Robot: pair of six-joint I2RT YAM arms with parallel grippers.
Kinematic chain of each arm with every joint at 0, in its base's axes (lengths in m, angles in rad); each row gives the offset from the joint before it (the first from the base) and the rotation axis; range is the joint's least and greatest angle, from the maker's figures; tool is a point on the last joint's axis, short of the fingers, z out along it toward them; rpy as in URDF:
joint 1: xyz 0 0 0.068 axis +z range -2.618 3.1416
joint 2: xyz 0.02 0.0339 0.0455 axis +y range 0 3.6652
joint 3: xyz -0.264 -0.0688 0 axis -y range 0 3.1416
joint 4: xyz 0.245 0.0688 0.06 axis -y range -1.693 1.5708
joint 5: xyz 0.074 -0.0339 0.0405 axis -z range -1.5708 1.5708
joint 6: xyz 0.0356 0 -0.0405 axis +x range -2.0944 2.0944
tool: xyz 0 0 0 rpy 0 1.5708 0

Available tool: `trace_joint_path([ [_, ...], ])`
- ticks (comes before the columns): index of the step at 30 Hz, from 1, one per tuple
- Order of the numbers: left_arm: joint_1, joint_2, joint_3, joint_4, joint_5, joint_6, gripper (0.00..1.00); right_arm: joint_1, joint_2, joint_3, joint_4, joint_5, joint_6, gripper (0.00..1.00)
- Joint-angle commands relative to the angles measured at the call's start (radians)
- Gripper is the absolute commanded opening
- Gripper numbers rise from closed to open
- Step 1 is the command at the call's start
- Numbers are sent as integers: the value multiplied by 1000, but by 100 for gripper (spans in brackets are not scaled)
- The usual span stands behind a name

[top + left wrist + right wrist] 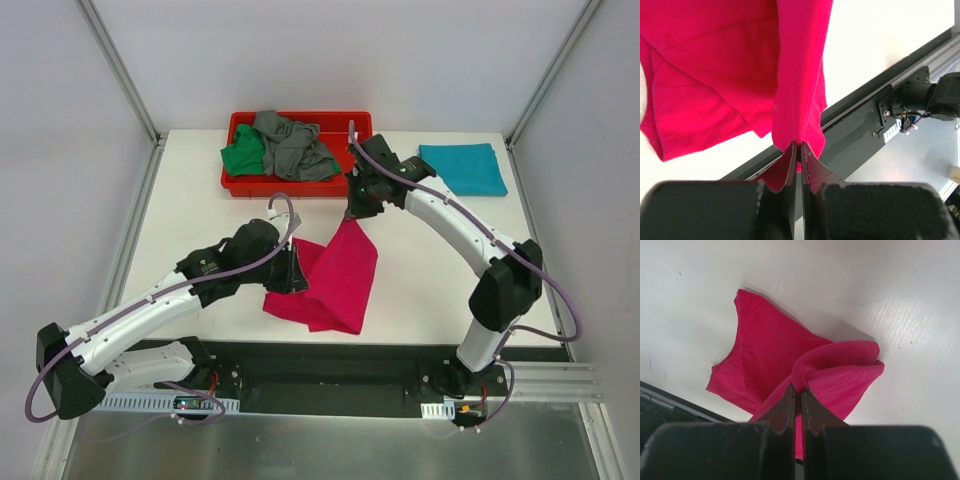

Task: Fold and stack the t-shirts
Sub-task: Fold the long partially folded tshirt into a neat square

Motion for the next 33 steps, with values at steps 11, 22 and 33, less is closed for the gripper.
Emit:
trace_joint_path([
  [11,173,2,-135,-104,-67,-38,0,42,223,159,152,40,62,0],
  [22,242,107,-190,-110,-213,-86,0,60,426,205,327,-46,88,8],
  [33,251,81,-203,-191,-280,-125,18,83,512,285,378,-152,83,44],
])
